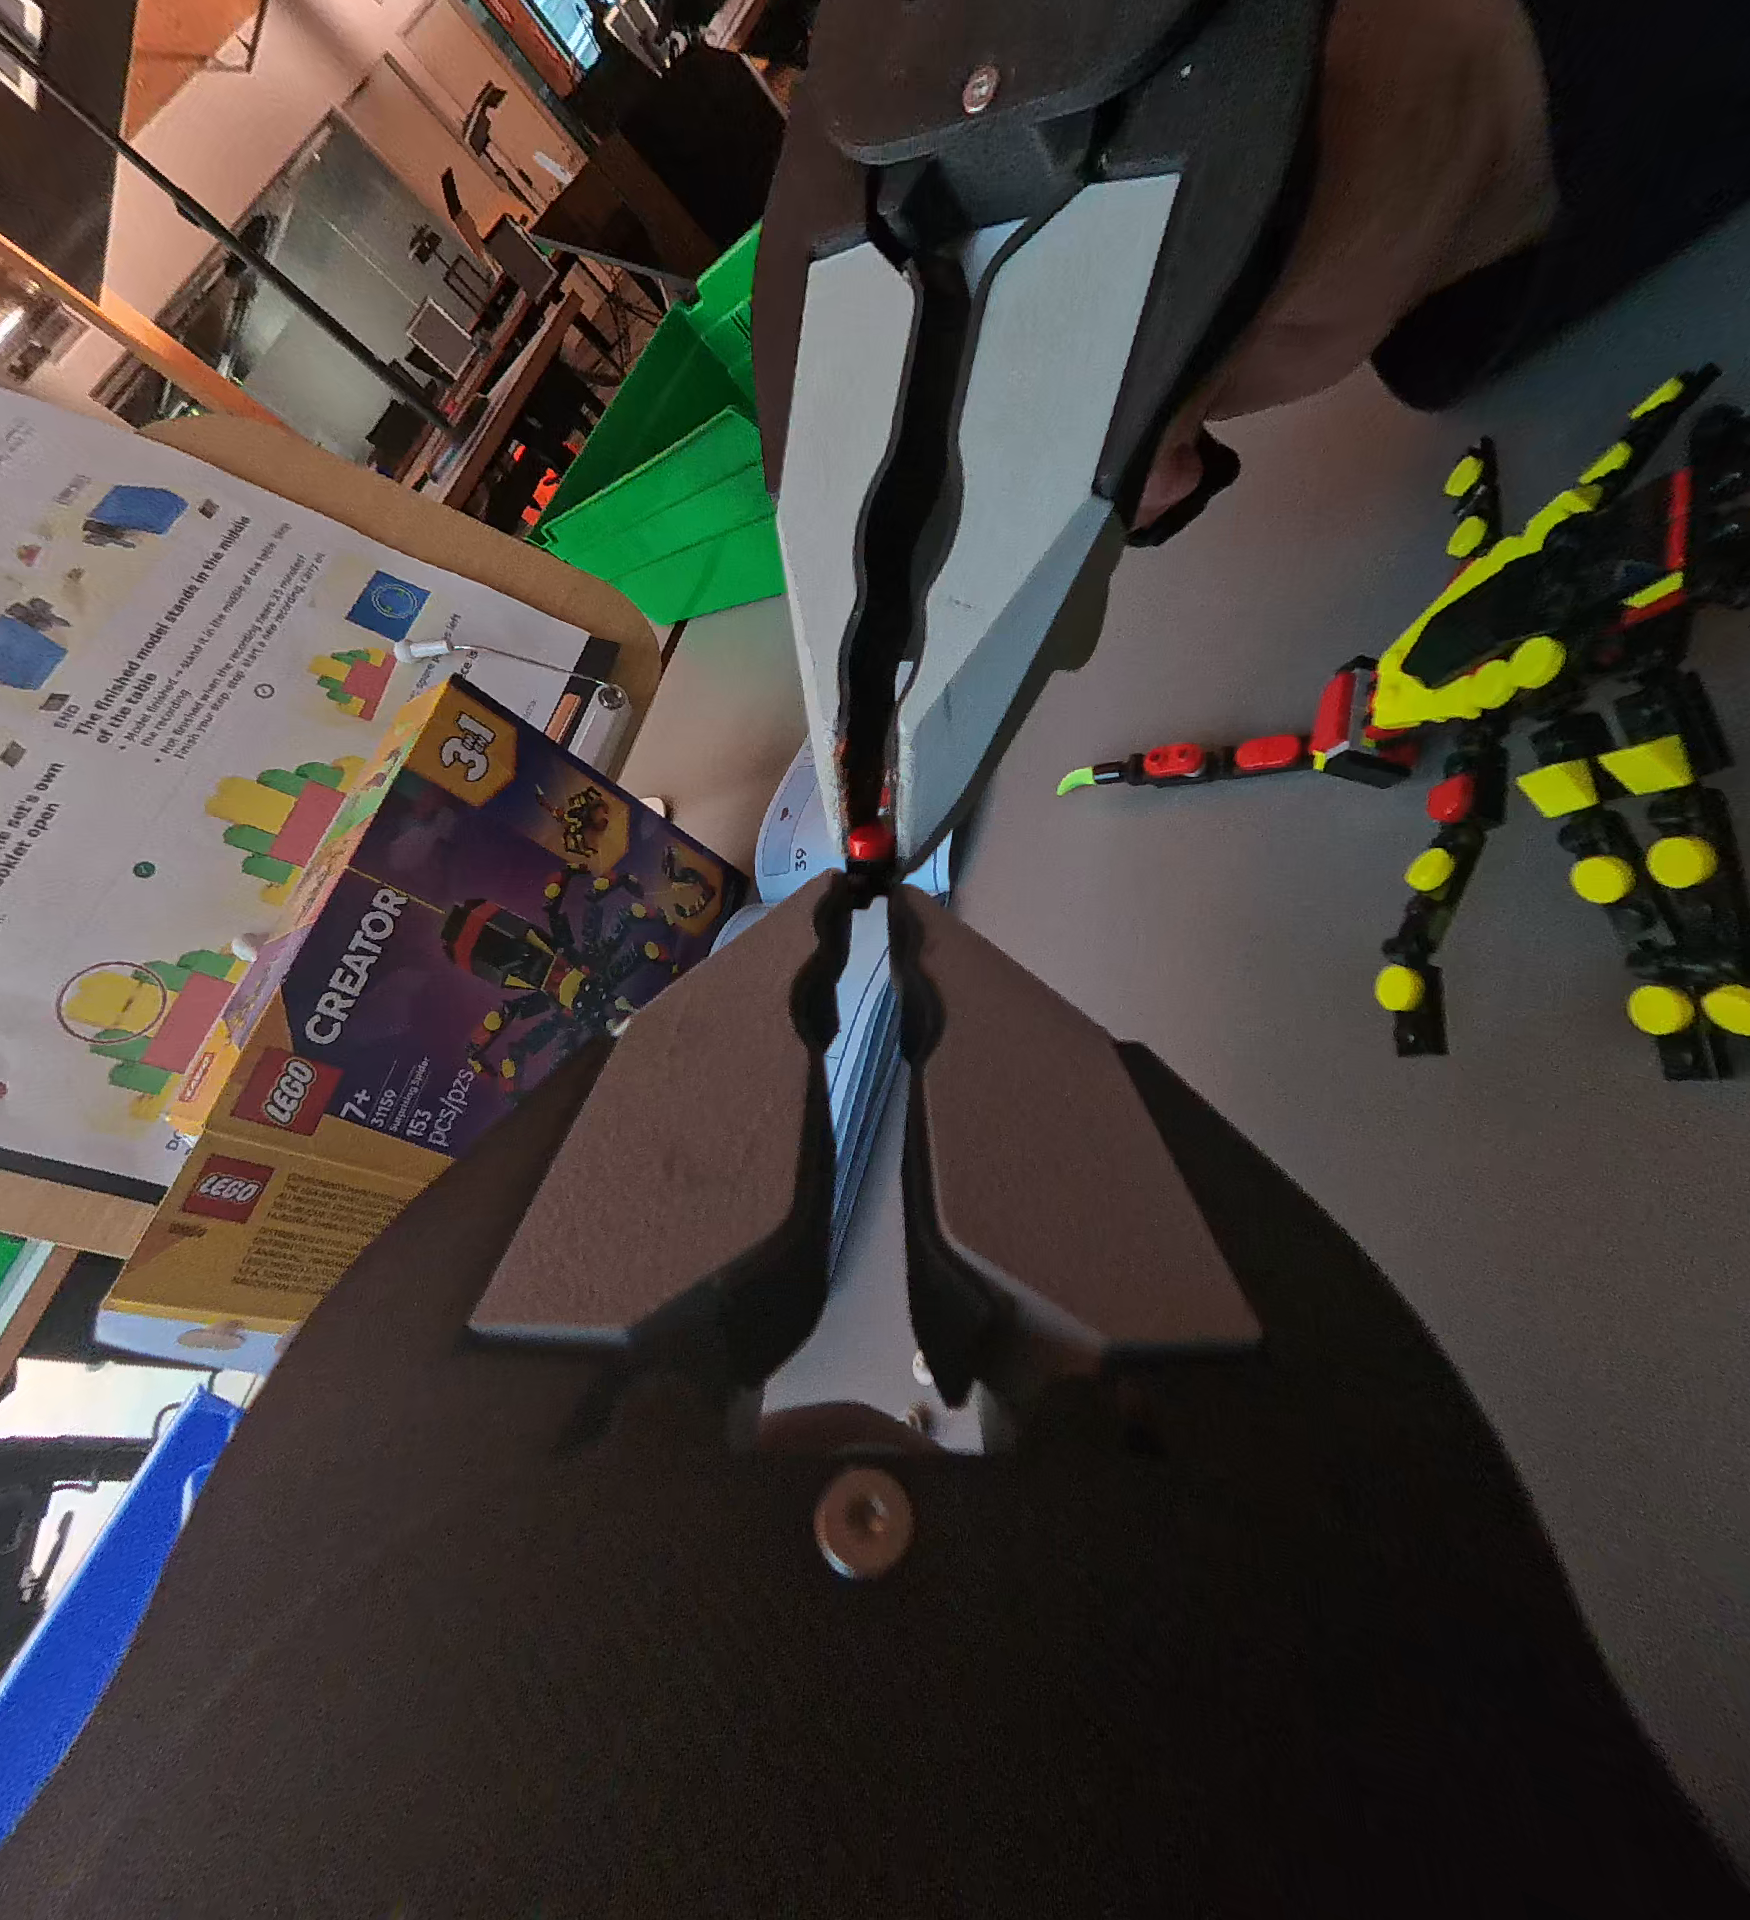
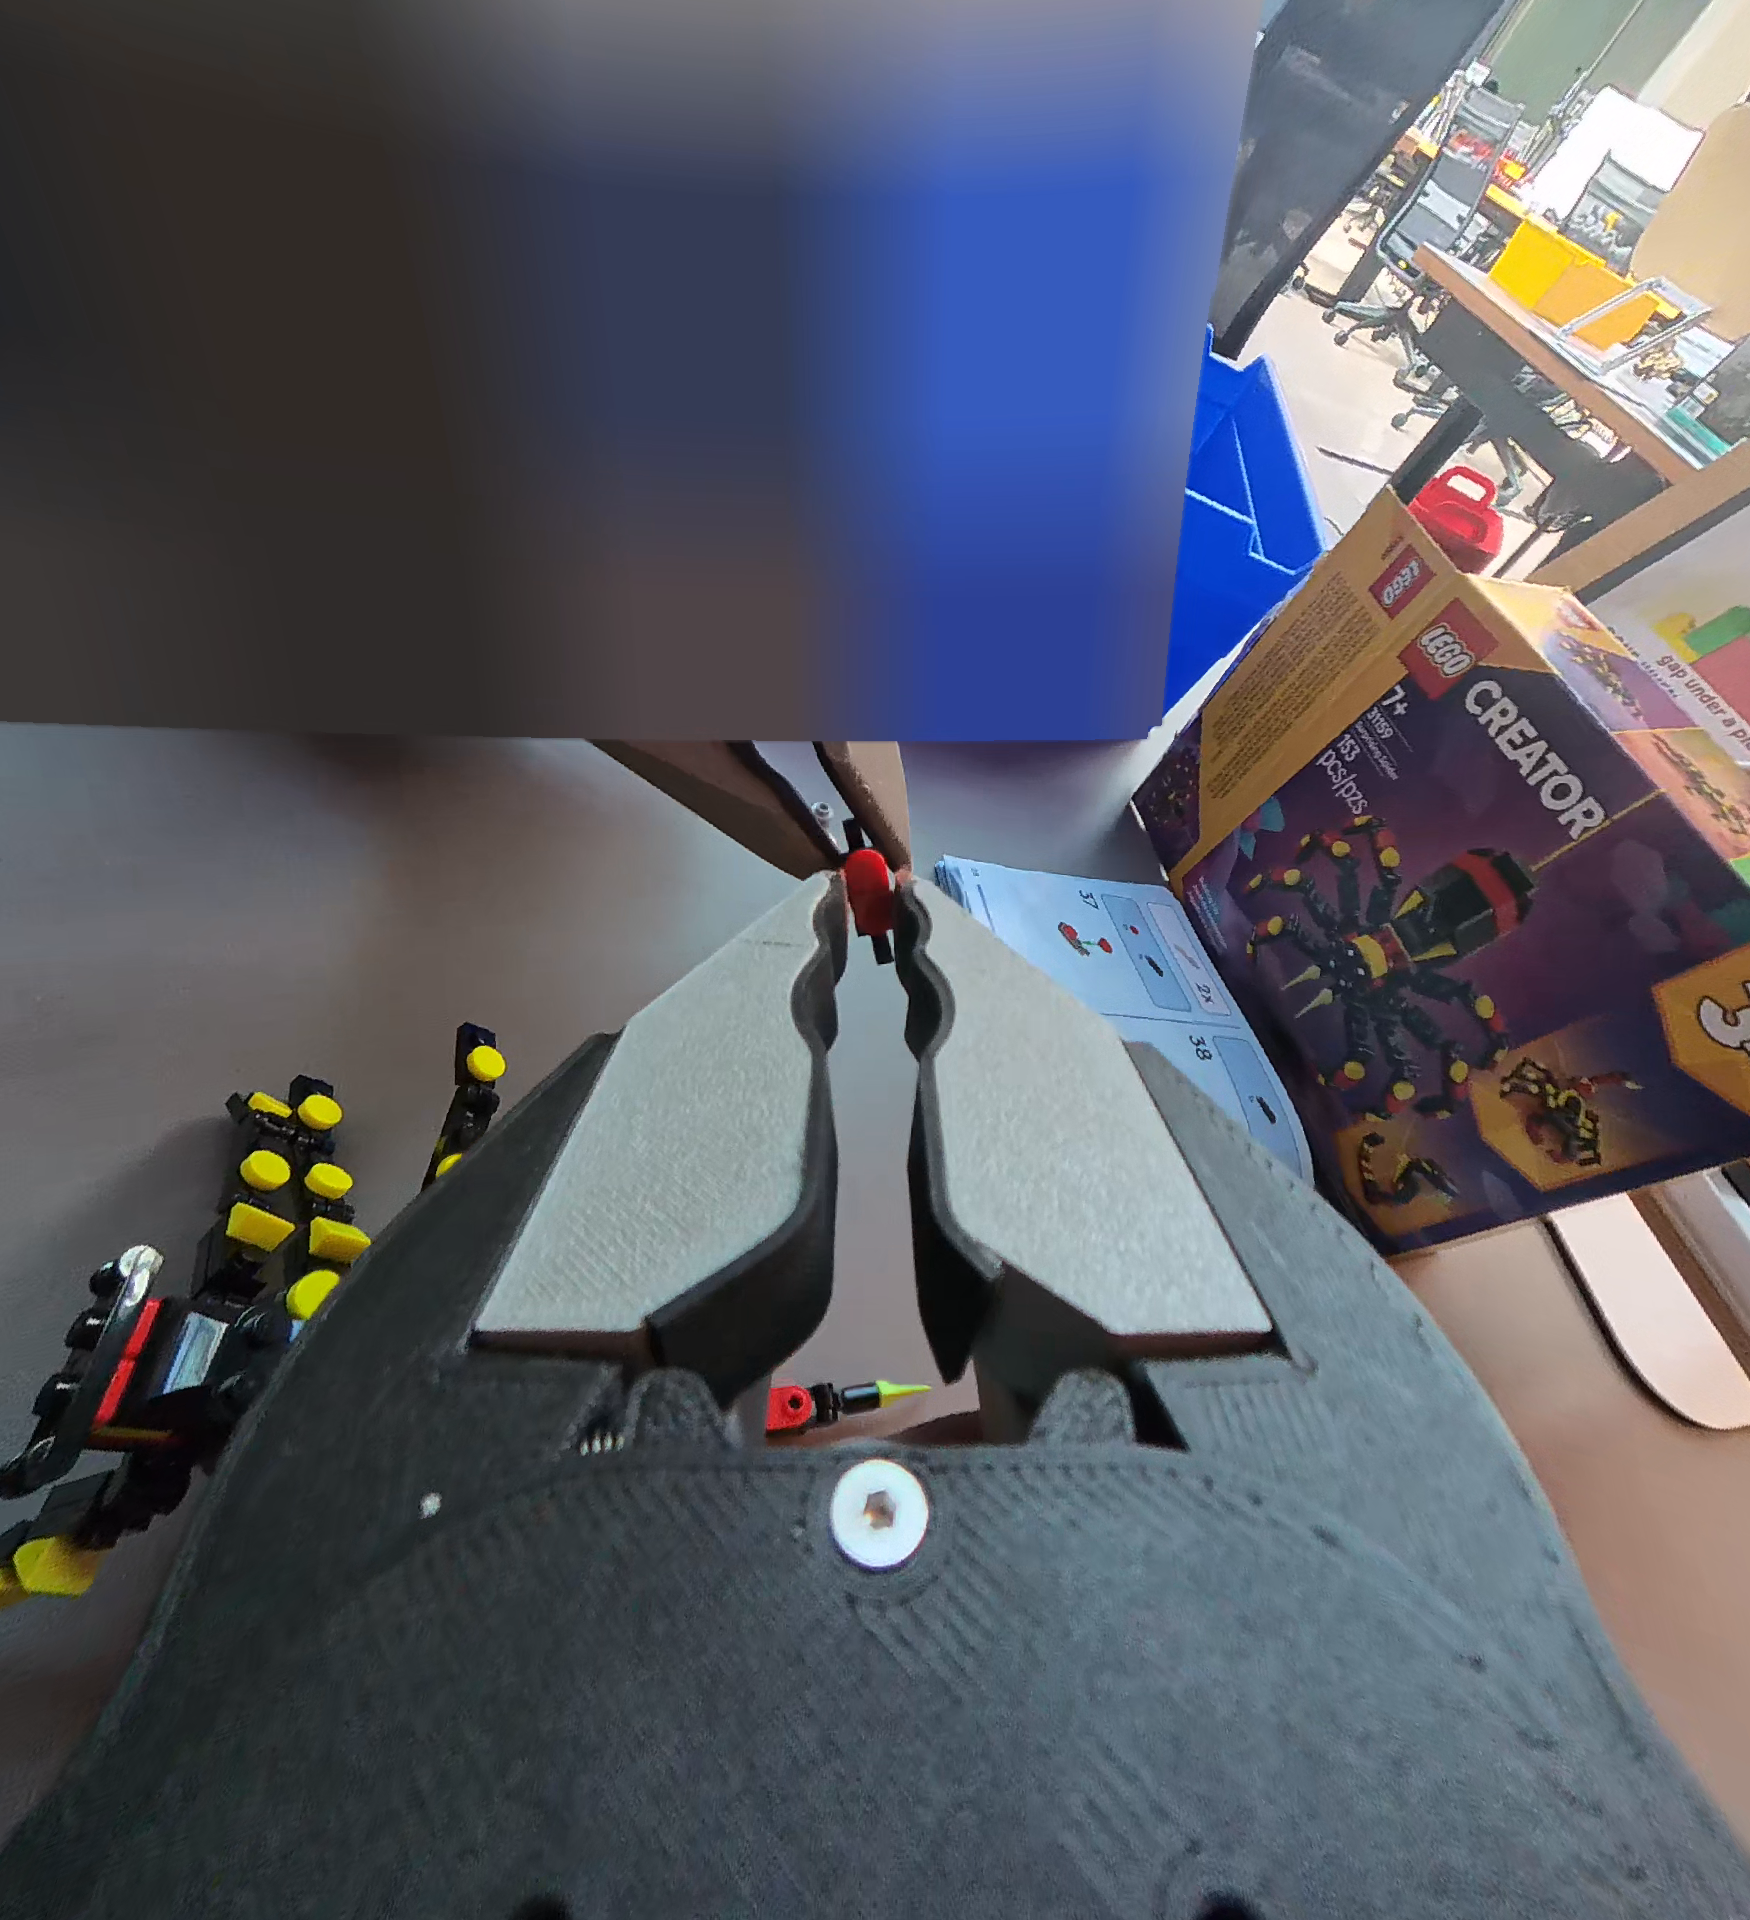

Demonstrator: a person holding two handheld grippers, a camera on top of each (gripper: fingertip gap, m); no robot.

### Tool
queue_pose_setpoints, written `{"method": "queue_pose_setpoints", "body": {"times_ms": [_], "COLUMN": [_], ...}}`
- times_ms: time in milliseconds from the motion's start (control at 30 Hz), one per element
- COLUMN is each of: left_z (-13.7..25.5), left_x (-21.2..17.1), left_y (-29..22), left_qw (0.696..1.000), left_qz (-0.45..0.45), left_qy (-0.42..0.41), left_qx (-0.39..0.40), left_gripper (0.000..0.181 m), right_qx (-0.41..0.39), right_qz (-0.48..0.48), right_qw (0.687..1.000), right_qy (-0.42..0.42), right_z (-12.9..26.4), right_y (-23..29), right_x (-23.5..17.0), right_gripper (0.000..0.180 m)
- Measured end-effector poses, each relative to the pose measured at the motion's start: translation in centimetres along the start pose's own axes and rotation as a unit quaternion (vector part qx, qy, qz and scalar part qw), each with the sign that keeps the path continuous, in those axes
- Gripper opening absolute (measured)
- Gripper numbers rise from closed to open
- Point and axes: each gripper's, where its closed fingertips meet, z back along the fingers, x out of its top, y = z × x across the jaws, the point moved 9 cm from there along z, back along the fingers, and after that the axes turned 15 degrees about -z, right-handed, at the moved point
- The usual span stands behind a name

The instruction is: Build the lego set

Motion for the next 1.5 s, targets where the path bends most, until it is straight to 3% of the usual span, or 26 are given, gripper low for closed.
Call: {"method": "queue_pose_setpoints", "body": {"times_ms": [300, 433, 567, 633, 767, 867, 1000, 1100, 1167, 1267, 1367, 1433, 1500], "left_z": [-0.3, -0.1, -0.3, -0.4, -0.8, -1.0, -1.1, -1.2, -1.0, -0.3, -0.1, 0.2, 0.2], "left_x": [-0.2, -0.8, -2.2, -2.7, -3.1, -3.1, -2.8, -2.8, -3.2, -2.7, -1.3, -0.7, -0.5], "left_y": [-0.2, 0.7, 1.9, 2.2, 2.2, 2.1, 2.0, 1.9, 2.2, 1.8, 0.9, 0.2, -0.1], "left_qw": [0.998, 0.992, 0.952, 0.911, 0.828, 0.823, 0.804, 0.818, 0.869, 0.937, 0.965, 0.980, 0.985], "left_qz": [-0.052, 0.095, 0.262, 0.349, 0.468, 0.475, 0.491, 0.466, 0.402, 0.271, 0.165, 0.092, 0.055], "left_qy": [0.029, -0.060, -0.126, -0.165, -0.232, -0.233, -0.249, -0.240, -0.197, -0.160, -0.156, -0.152, -0.141], "left_qx": [0.015, -0.050, -0.100, -0.145, -0.204, -0.208, -0.223, -0.238, -0.210, -0.153, -0.131, -0.094, -0.082], "left_gripper": [0.005, 0.005, 0.005, 0.005, 0.005, 0.005, 0.005, 0.006, 0.023, 0.026, 0.027, 0.015, 0.014], "right_qx": [-0.009, 0.010, 0.065, 0.034, -0.035, -0.081, -0.072, -0.068, -0.055, -0.011, 0.017, 0.029, 0.031], "right_qz": [-0.004, 0.011, -0.018, 0.003, 0.110, 0.158, 0.144, 0.153, 0.148, 0.103, 0.066, 0.057, 0.062], "right_qw": [1.000, 1.000, 0.998, 0.999, 0.993, 0.984, 0.987, 0.986, 0.987, 0.994, 0.997, 0.997, 0.997], "right_qy": [0.003, -0.004, -0.008, -0.012, -0.012, -0.005, -0.015, -0.003, 0.009, 0.028, 0.037, 0.039, 0.047], "right_z": [-0.4, 0.1, 1.1, 1.3, 1.1, 0.8, 1.0, 1.0, 0.9, 0.9, 1.0, 1.1, 1.1], "right_y": [-0.2, -0.3, -0.8, -1.0, 0.5, 1.1, 1.1, 1.2, 1.3, 1.1, 1.0, 1.0, 1.2], "right_x": [-0.1, 0.2, 0.3, 0.4, 0.7, 0.8, 1.0, 0.9, 0.7, 0.4, 0.5, 0.6, 0.5], "right_gripper": [0.007, 0.008, 0.033, 0.041, 0.026, 0.018, 0.008, 0.008, 0.008, 0.008, 0.008, 0.008, 0.008]}}
